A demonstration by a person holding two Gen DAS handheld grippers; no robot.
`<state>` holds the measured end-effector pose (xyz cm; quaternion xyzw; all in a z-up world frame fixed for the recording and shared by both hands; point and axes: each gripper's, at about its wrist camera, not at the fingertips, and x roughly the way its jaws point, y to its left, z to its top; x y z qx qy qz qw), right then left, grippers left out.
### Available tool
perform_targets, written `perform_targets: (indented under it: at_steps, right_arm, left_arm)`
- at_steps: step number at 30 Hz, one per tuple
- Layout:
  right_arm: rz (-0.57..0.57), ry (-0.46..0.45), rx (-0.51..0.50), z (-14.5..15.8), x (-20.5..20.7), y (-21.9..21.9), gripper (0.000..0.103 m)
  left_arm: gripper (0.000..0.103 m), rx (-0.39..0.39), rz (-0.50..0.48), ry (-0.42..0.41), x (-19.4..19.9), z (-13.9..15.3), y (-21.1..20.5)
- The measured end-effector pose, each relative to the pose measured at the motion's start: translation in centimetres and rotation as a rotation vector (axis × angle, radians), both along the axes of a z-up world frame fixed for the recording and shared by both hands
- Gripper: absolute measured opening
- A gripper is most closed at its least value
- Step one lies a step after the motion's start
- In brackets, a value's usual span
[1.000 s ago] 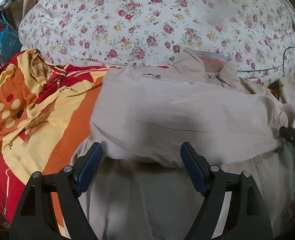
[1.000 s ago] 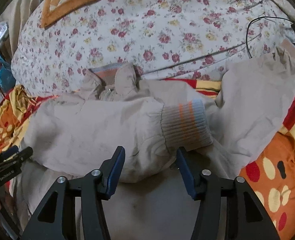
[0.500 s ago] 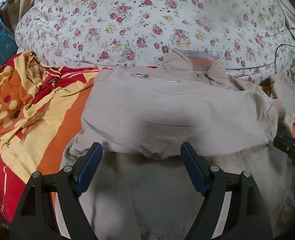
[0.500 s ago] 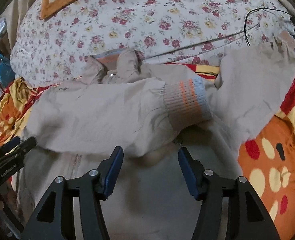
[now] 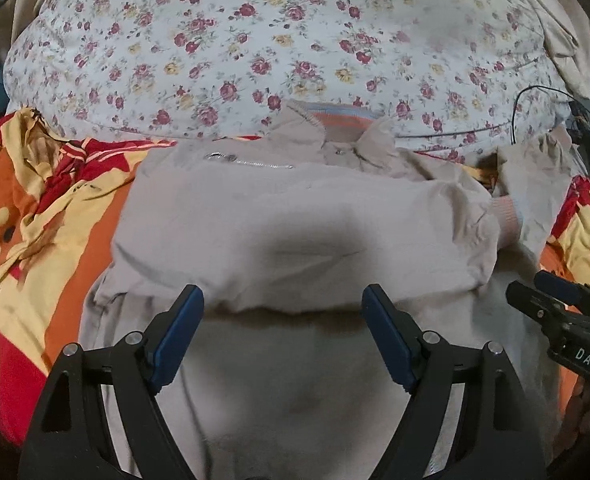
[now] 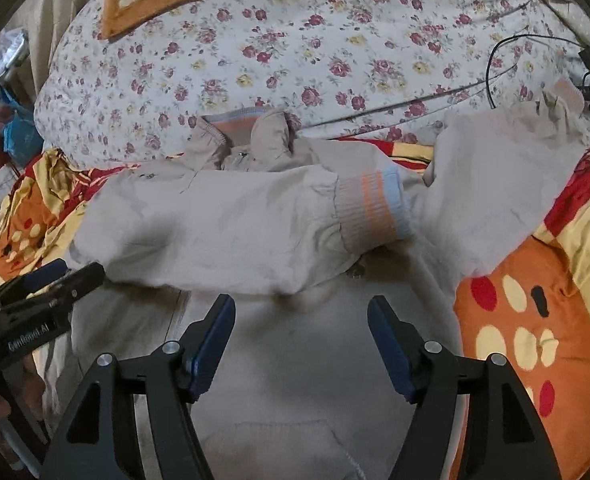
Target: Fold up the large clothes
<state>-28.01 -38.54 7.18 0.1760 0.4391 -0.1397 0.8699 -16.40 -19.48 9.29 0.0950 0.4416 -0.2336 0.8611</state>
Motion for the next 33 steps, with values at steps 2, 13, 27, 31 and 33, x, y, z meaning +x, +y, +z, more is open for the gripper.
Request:
perform_targets:
  at_steps: [2,13,27,31,33]
  right_arm:
    - [0.015,0.014,-0.023,0.0,0.5,-0.3,0.07]
    - [-0.025,-0.011,0.092,-4.0,1.2,-1.3,0.078]
    - [-0.003,-0.023,0.041,-3.8,1.6,-0.8,0.078]
    - [-0.005,-0.015,0.037,-4.0,1.8,-0.8,0.078]
    - [-0.009,-0.013,0.036,-4.0,1.8,-0.9,0.078]
  left_arm:
    - [0.082,-0.013,0.009,0.006,0.4,-0.3,-0.4]
    - [0.082,0.025,0.031,0.031,1.7,-3.2,-0.5]
    - [0.083,0.045,0.031,0.009,1.6,-3.7,-0.9]
    - [0.083,0.05,0.028,0.003,1.6,-3.8,-1.0]
    - [0.083,0.05,0.027,0.001,1.6,-3.8,-0.9]
